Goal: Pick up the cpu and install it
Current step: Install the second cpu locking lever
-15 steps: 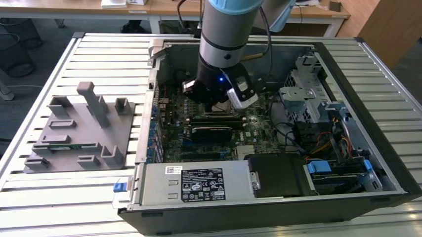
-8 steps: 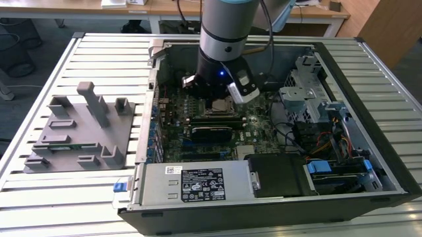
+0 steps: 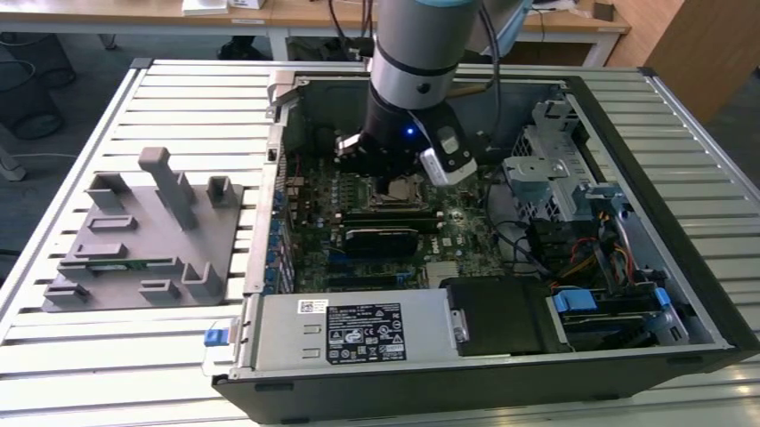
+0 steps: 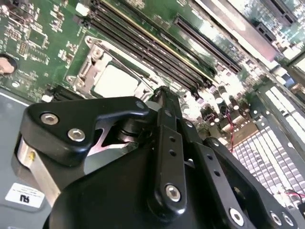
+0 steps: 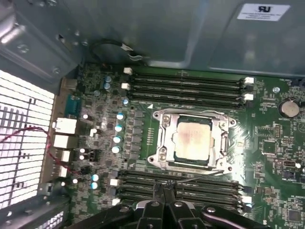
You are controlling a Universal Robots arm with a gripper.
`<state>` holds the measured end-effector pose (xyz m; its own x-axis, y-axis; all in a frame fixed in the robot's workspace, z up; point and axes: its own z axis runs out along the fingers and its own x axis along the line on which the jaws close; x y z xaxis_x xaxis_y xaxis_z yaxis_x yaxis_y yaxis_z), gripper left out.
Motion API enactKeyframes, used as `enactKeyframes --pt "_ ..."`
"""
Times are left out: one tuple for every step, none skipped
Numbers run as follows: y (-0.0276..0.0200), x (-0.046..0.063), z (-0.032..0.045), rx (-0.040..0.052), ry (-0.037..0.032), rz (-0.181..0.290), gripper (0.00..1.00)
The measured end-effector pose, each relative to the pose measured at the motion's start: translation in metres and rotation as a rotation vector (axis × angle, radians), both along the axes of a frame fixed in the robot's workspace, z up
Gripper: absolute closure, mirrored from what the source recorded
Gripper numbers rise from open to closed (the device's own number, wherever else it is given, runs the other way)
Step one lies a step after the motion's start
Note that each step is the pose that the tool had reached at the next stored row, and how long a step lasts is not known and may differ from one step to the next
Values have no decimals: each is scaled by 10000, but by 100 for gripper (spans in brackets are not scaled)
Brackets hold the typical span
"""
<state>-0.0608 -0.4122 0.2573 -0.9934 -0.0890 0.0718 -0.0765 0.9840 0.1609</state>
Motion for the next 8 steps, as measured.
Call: enactKeyframes --pt "0 19 -16 0 16 -1 89" --pt "0 31 -33 0 29 -2 89" --pt "0 37 -52 0 42 -2 89" --pt "0 38 -69 -1 53 -2 89" --pt "1 38 -88 -1 60 -4 89" --pt "3 38 -105 1 68 -4 89" --pt "5 39 -119 1 77 -3 89" --pt "7 39 -132 1 86 -2 89"
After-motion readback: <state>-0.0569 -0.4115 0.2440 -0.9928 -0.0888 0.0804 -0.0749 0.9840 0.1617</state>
